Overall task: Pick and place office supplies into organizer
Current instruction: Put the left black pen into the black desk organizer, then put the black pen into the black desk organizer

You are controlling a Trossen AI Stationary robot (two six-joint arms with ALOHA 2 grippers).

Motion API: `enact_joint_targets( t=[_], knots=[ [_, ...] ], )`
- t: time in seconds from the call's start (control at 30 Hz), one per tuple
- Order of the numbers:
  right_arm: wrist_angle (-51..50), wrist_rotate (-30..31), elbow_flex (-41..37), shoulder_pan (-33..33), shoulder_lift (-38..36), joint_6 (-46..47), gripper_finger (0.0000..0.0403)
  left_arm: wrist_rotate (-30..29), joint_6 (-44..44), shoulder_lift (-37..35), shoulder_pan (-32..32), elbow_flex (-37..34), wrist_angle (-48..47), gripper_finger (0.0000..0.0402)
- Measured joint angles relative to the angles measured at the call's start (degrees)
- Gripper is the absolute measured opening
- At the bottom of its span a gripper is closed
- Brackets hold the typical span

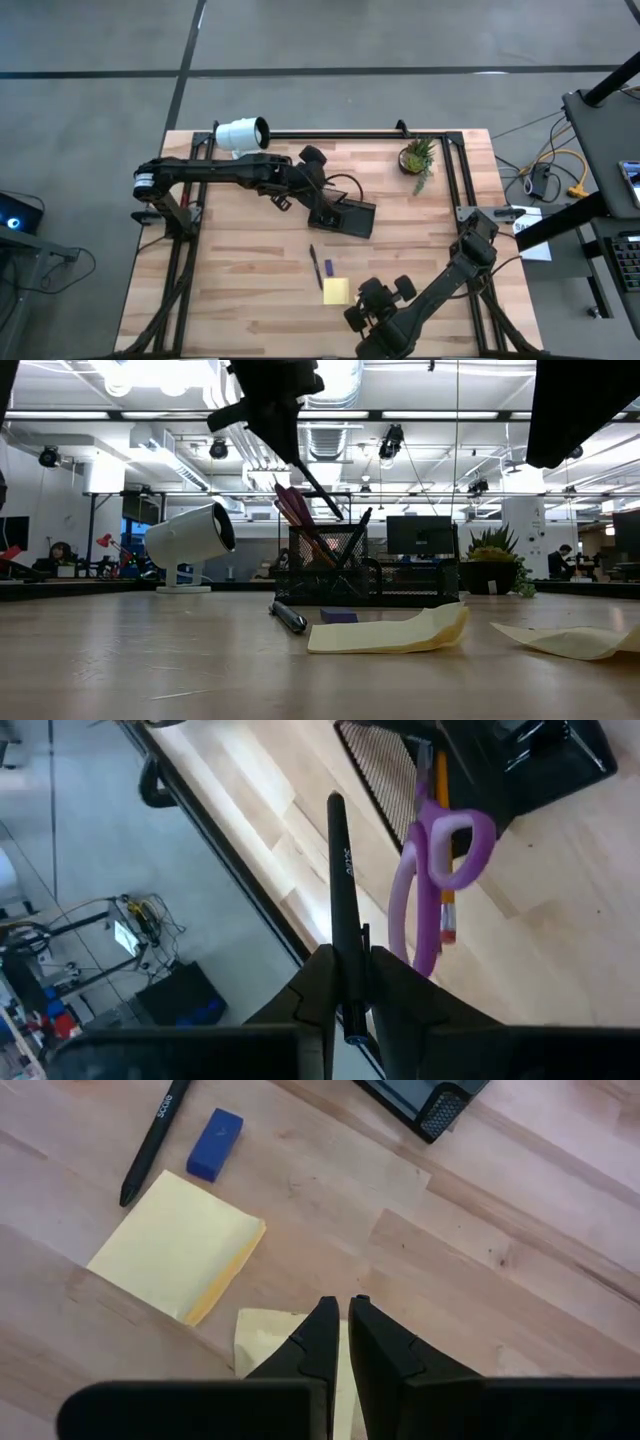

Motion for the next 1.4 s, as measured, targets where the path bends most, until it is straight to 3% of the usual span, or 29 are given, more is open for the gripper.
enact_joint_targets(
  t=[0.27, 0.5, 0.77, 1.0, 1.27, 1.4],
  knots=[
    [0.02, -1.27, -0.11, 0.0, 0.0, 0.13, 0.0018, 9.22, -1.41, -1.88, -0.15, -0.85, -1.54, 0.0028],
    [0.19, -2.78, -0.11, 0.0, -0.02, 0.44, 0.0018, 8.86, 0.34, 0.34, -0.02, -5.69, 2.06, 0.0028],
    [1.23, -3.17, -0.09, 0.02, -0.06, 0.63, 0.0018, 5.01, 1.75, 4.37, -0.52, -6.1, 6.61, 0.0028],
    [2.7, -3.15, -0.06, 0.02, -0.09, 0.64, 0.0018, 3.89, 2.29, 4.35, -0.58, -6.13, 12.21, 0.0082],
    [3.22, -3.15, -0.09, 0.02, -0.12, 0.61, 0.0018, 6.24, 2.77, 6.03, -0.74, -6.22, 12.62, 0.0091],
    [3.34, -3.86, -0.11, 0.02, -0.13, 0.62, 0.0018, 5.91, -1.01, 4.98, -1.8, -6.11, 12.51, 0.0092]
  ],
)
